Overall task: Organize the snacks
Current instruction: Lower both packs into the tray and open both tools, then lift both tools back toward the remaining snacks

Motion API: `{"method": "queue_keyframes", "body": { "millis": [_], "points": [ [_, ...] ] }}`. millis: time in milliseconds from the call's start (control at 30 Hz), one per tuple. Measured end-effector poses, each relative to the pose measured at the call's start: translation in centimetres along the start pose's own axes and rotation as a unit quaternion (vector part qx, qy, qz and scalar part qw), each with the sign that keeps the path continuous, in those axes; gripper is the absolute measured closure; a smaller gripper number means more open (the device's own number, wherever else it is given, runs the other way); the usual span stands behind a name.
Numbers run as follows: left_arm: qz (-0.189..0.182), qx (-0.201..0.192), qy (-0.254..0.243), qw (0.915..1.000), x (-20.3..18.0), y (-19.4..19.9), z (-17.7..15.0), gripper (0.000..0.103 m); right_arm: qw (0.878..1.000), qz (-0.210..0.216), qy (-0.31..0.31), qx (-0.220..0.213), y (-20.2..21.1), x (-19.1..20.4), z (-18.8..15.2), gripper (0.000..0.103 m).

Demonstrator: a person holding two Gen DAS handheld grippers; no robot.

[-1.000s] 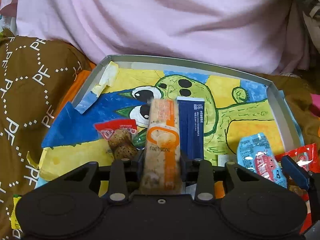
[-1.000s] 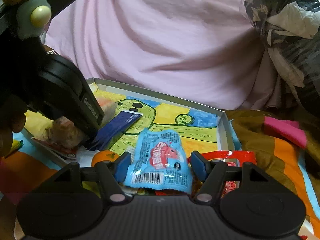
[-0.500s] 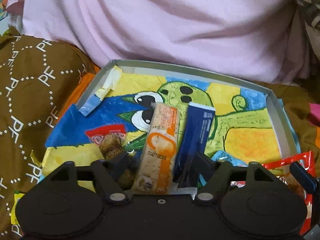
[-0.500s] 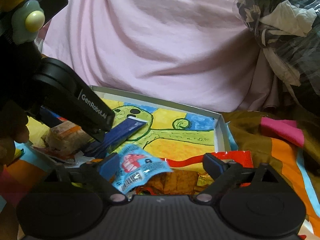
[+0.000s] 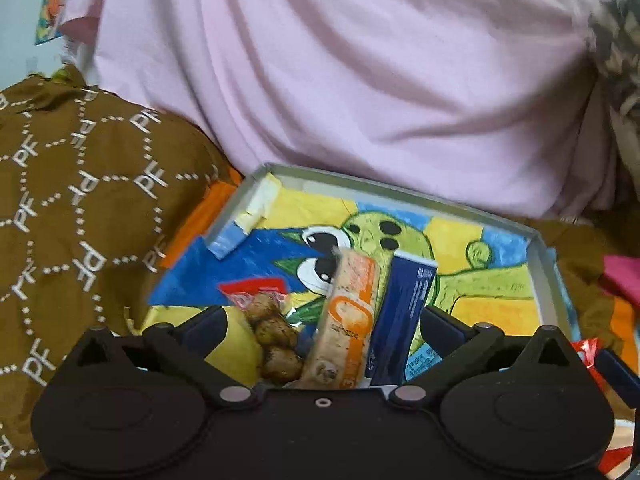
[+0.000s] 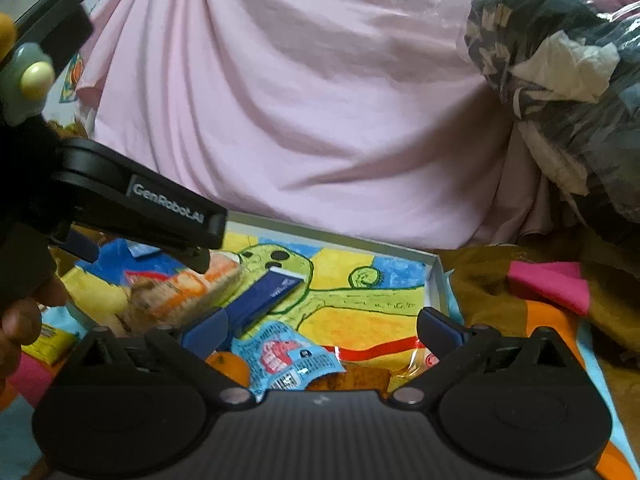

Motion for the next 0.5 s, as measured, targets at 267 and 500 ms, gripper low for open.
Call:
{"method": "queue_keyframes", "body": {
  "millis": [267, 500],
  "points": [
    [-0.001, -0.022, 0.019, 0.9996, 1.8, 5.0, 0.6, 0.001, 1.0, -0.001, -0.023, -0.011, 4.4, 0.0, 2.4, 0.0],
    [-0.005, -0.036, 0.021, 0.9991, 4.0, 9.8, -0.3, 0.001, 0.998, -0.013, -0.057, -0.016, 9.6, -0.2, 3.5, 0.0]
  ]
}}
Point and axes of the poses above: each gripper's, at about its wrist camera, not at the fingertips, and y roughly against the way its jaws point, x to its left, z to its top, the point moved 7 cm from there along -y, roughly the way its jaws point, and after that the axes turned 9 degrees about y, right-handed, at the moved point
